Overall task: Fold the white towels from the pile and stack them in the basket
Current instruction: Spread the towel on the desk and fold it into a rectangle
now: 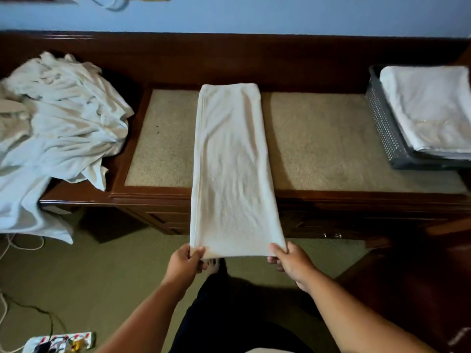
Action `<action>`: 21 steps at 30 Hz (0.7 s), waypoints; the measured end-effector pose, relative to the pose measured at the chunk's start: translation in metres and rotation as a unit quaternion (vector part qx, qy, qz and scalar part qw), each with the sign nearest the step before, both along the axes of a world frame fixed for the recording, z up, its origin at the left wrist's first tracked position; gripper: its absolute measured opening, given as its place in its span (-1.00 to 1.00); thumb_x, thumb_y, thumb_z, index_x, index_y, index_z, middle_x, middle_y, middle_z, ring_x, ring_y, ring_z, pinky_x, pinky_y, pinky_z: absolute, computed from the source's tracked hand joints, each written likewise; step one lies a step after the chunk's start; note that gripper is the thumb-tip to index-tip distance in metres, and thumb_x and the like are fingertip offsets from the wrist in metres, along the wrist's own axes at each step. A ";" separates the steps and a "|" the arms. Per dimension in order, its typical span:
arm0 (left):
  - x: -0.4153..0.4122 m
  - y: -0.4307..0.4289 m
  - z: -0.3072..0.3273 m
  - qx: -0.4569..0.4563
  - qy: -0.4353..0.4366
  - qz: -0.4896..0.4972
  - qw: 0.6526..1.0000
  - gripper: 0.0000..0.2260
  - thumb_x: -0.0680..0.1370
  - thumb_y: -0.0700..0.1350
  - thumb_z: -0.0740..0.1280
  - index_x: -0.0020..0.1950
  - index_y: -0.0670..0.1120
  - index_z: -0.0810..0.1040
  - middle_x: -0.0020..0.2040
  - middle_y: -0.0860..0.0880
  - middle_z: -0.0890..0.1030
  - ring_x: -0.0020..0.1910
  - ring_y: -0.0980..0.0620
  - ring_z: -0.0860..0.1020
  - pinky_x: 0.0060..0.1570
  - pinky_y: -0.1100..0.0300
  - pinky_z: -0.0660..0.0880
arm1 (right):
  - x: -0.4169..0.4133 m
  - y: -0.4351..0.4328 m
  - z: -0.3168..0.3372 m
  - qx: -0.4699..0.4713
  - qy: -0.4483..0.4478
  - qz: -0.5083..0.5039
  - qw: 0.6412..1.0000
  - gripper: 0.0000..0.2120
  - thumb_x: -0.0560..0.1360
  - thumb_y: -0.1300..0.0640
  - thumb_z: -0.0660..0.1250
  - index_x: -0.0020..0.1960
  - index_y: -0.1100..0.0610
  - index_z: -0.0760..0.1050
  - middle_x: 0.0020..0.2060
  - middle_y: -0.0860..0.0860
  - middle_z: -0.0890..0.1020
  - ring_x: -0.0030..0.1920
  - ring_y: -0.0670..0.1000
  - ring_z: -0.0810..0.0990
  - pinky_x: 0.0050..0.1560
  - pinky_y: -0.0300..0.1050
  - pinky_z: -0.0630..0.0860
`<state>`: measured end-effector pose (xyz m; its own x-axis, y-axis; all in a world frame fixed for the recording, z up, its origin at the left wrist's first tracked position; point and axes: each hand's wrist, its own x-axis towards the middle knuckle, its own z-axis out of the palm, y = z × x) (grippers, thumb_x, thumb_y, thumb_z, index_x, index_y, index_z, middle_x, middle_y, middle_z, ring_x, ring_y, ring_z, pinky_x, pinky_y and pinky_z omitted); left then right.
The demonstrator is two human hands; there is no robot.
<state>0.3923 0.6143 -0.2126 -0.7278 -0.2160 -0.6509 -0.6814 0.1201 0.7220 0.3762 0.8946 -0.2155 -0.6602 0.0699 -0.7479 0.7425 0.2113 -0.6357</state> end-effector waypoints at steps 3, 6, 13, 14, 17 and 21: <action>0.005 0.005 0.012 0.029 0.040 0.033 0.998 -0.92 0.66 -0.21 0.27 0.11 -0.14 0.55 -0.16 -0.15 0.63 -0.40 0.02 0.54 -0.25 0.06 0.51 | 0.005 -0.004 0.011 0.052 0.040 0.000 0.998 -0.85 0.61 -0.02 0.32 0.08 0.05 0.54 -0.15 0.01 0.72 -0.09 0.00 0.71 -0.03 0.04 0.59; 0.005 0.004 0.021 0.054 0.086 0.065 0.993 -0.66 0.67 -0.25 0.24 0.42 0.00 0.39 0.12 -0.16 0.60 -0.37 -0.03 0.53 -0.29 0.10 0.57 | 0.004 -0.009 0.028 0.064 0.049 -0.017 0.997 -0.89 0.62 -0.03 0.30 0.05 -0.01 0.54 -0.08 0.01 0.68 -0.06 0.03 0.66 -0.02 0.02 0.59; 0.005 -0.002 0.049 0.075 0.179 0.044 0.980 -0.59 0.68 -0.26 0.22 0.42 0.18 0.46 0.10 -0.03 0.61 -0.31 -0.01 0.49 -0.23 0.15 0.60 | -0.002 -0.024 0.057 0.022 0.109 -0.119 0.987 -0.91 0.59 0.22 0.33 0.04 0.23 0.56 -0.18 0.13 0.66 -0.31 -0.02 0.60 -0.33 -0.15 0.53; 0.005 -0.003 0.052 0.082 0.182 0.047 0.979 -0.63 0.68 -0.27 0.22 0.36 0.12 0.53 0.09 -0.03 0.61 -0.32 -0.01 0.48 -0.27 0.18 0.59 | -0.001 -0.026 0.060 0.026 0.116 -0.129 0.985 -0.90 0.58 0.23 0.34 0.03 0.27 0.56 -0.19 0.14 0.65 -0.34 -0.02 0.58 -0.33 -0.15 0.53; 0.014 -0.011 0.055 0.078 0.173 0.037 0.981 -0.73 0.67 -0.30 0.24 0.11 -0.03 0.69 0.00 -0.18 0.64 -0.38 -0.02 0.52 -0.35 0.18 0.54 | 0.011 -0.034 0.068 0.051 0.125 -0.139 0.981 -0.89 0.54 0.22 0.38 -0.03 0.27 0.52 -0.16 0.19 0.64 -0.33 0.03 0.56 -0.20 0.00 0.57; 0.047 -0.028 0.057 0.076 0.141 0.019 0.987 -0.78 0.67 -0.32 0.21 0.03 -0.17 0.64 -0.24 -0.21 0.66 -0.44 -0.01 0.53 -0.41 0.22 0.50 | 0.047 -0.049 0.074 0.072 0.142 -0.124 0.979 -0.78 0.53 0.20 0.40 0.12 0.15 0.42 -0.10 0.11 0.64 -0.28 0.05 0.61 -0.06 0.14 0.64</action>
